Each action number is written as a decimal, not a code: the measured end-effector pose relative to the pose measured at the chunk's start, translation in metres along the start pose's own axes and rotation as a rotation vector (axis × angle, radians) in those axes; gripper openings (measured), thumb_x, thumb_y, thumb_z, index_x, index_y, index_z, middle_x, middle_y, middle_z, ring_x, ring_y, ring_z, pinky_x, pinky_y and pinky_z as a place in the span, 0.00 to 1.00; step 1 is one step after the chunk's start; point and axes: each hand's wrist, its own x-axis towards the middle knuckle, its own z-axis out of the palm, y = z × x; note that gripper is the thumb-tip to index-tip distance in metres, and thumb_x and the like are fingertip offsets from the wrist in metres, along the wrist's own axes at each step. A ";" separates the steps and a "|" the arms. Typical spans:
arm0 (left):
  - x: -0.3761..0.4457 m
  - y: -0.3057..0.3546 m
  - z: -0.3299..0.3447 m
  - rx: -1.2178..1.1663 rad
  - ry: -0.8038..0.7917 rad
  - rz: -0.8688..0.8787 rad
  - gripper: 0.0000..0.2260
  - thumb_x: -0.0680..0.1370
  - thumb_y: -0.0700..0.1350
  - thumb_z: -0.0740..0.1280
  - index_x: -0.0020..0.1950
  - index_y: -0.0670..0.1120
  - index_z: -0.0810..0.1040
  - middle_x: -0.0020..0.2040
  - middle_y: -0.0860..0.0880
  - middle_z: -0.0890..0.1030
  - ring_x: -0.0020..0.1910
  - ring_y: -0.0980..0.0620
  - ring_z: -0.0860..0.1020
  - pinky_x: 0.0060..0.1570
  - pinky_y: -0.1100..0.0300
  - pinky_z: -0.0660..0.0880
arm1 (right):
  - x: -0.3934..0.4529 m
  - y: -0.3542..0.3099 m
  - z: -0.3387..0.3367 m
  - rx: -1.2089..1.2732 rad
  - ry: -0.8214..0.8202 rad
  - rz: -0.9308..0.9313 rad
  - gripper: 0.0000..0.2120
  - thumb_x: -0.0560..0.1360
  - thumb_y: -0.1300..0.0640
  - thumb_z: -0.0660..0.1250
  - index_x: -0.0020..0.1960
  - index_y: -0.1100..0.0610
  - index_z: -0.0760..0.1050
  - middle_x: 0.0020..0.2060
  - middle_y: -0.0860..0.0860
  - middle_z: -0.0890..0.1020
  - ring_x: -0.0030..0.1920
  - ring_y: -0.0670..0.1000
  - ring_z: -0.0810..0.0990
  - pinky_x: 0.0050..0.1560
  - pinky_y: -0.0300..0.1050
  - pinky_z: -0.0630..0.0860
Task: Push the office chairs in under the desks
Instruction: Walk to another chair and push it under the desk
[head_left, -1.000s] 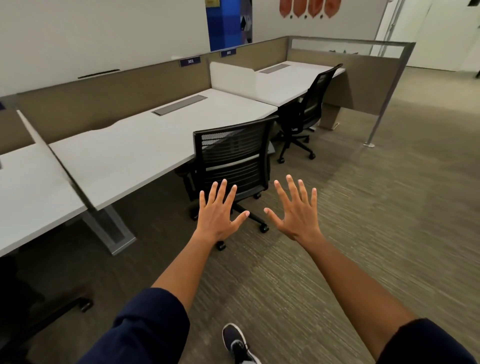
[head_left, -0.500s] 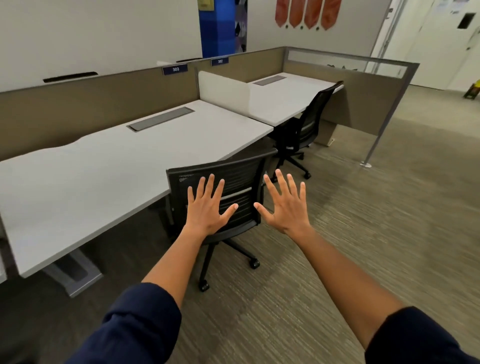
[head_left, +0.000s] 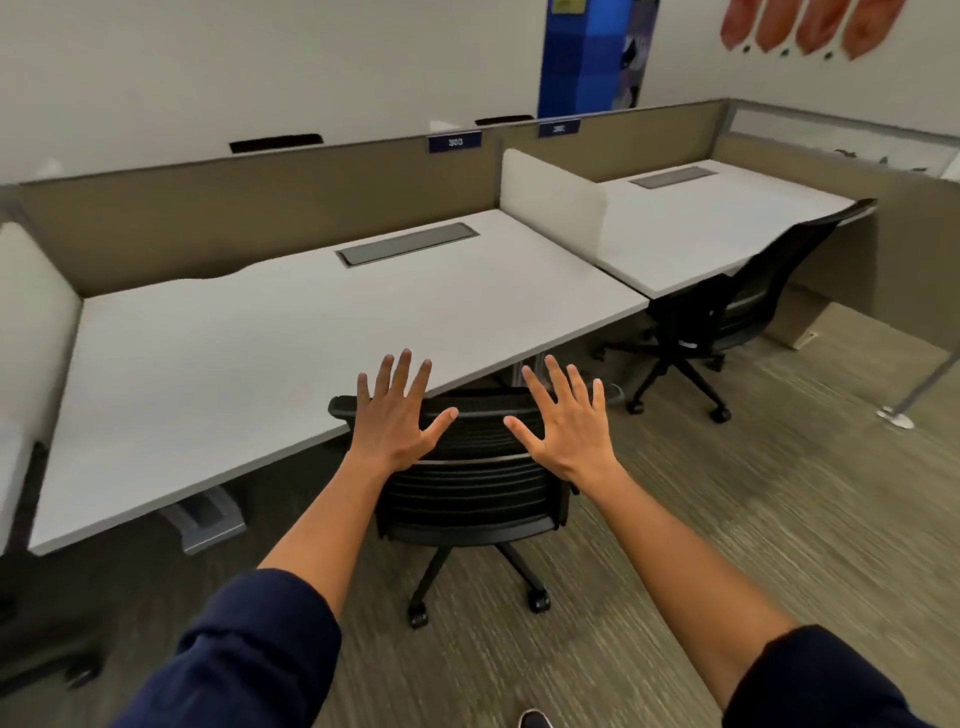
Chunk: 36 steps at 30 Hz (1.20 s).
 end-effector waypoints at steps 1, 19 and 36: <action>0.007 0.001 0.001 0.006 -0.006 -0.030 0.41 0.77 0.73 0.45 0.83 0.53 0.43 0.84 0.47 0.40 0.82 0.44 0.38 0.78 0.38 0.40 | 0.011 0.007 0.002 -0.002 -0.027 -0.020 0.42 0.74 0.24 0.39 0.81 0.44 0.46 0.82 0.53 0.48 0.81 0.60 0.50 0.78 0.67 0.48; -0.024 0.040 0.009 0.039 0.079 -0.197 0.32 0.79 0.70 0.50 0.29 0.46 0.66 0.27 0.49 0.71 0.27 0.49 0.70 0.34 0.53 0.63 | 0.038 0.045 0.007 0.000 0.020 -0.309 0.38 0.76 0.27 0.40 0.30 0.56 0.67 0.25 0.51 0.73 0.25 0.51 0.73 0.27 0.48 0.74; -0.108 0.113 0.000 0.058 0.157 -0.277 0.33 0.79 0.70 0.46 0.27 0.47 0.66 0.23 0.52 0.68 0.22 0.54 0.67 0.25 0.60 0.60 | -0.010 0.082 -0.015 0.017 0.030 -0.419 0.28 0.75 0.38 0.44 0.27 0.55 0.66 0.23 0.50 0.71 0.24 0.52 0.72 0.24 0.44 0.67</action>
